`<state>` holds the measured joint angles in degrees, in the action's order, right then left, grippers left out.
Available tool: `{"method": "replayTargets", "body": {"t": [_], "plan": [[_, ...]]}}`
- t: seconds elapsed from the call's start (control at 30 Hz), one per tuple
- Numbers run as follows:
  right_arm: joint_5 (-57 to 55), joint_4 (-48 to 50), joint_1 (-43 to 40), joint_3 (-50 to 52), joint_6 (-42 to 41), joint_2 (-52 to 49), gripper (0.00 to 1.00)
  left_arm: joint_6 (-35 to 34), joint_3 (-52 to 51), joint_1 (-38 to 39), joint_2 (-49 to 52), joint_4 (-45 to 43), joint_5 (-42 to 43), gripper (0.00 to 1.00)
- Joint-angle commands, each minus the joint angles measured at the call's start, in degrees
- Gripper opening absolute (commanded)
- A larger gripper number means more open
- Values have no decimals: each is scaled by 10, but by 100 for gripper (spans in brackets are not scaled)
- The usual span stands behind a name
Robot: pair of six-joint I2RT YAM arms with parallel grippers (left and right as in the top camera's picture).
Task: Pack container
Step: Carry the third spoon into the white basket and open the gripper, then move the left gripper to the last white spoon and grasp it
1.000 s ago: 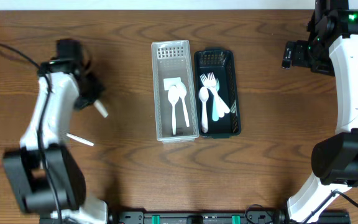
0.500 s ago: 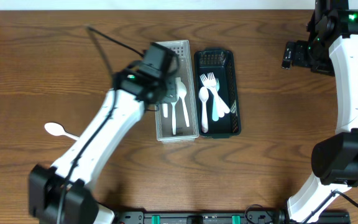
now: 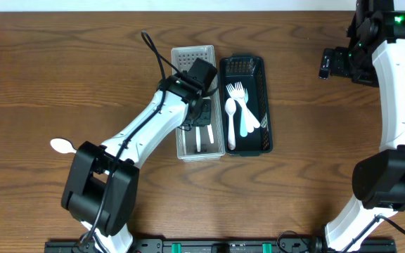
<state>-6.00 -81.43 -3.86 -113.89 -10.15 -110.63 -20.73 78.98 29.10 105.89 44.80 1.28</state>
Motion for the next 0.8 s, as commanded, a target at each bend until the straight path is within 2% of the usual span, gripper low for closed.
{"method": "replayTargets", "body": {"t": [0.0,0.2,0.37,0.5,0.63,0.77], "plan": [[-2,-3,-7,2,6,-4,99,29,29,-19,-43,10,-11,31],[-2,-2,-7,2,6,-4,99,4,46,-104,-148,24,-68,31],[-2,-2,-7,2,6,-4,99,-66,46,-255,-206,86,-89,47],[-2,-2,-7,2,6,-4,99,-128,41,-396,-208,148,-80,59],[-2,-1,-7,2,6,-4,99,-128,3,-516,-197,142,-22,59],[-2,1,-7,2,6,-4,99,-123,-49,-586,-176,113,-4,59]]}}
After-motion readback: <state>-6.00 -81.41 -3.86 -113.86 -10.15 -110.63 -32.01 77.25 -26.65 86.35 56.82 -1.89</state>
